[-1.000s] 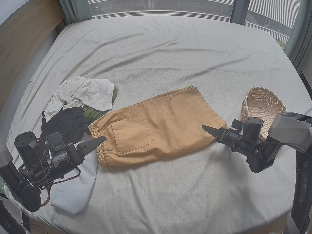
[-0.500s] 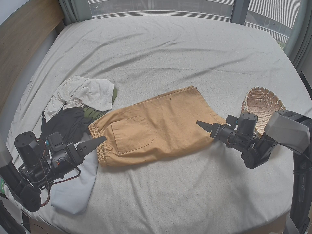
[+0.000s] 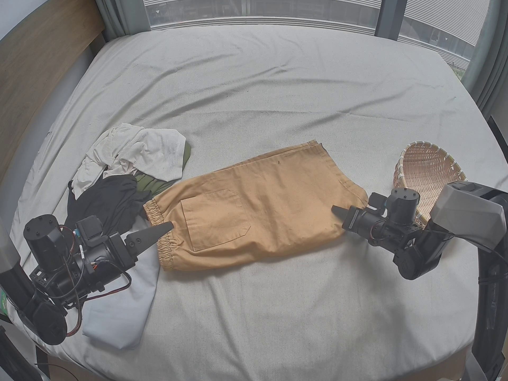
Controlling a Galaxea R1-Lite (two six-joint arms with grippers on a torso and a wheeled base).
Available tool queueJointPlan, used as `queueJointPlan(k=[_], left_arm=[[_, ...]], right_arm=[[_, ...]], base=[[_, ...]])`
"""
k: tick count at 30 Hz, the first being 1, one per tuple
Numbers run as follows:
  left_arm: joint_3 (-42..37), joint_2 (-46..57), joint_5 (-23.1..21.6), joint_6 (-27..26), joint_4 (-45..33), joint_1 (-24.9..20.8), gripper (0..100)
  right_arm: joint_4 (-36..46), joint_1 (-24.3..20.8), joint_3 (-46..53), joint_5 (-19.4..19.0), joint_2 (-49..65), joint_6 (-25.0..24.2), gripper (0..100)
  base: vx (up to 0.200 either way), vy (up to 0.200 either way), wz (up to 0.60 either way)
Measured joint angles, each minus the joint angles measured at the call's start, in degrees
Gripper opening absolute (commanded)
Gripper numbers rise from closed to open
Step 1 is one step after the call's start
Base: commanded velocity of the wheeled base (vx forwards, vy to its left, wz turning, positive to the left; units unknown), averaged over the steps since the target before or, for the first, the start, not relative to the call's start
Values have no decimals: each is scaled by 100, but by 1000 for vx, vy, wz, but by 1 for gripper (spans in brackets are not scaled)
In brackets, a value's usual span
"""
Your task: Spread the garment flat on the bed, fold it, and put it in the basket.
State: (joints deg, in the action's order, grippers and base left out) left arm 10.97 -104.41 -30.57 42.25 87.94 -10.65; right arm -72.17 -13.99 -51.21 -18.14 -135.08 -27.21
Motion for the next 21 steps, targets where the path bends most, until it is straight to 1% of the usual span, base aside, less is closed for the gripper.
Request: queueJointPlan(k=[6,14,21], left_arm=[[7,0,0,0,2,5,100],[13,-2,1,9,0,11,100],[13,-22,0,11,2,11,100]], right_arm=[[-228,-44,780,5,273,494,0],[-674,-89,1888,20,656,844,0],[-1462,-33,2979,126,868,1137,0]], base=[[0,0,0],[0,0,0],[0,0,0]])
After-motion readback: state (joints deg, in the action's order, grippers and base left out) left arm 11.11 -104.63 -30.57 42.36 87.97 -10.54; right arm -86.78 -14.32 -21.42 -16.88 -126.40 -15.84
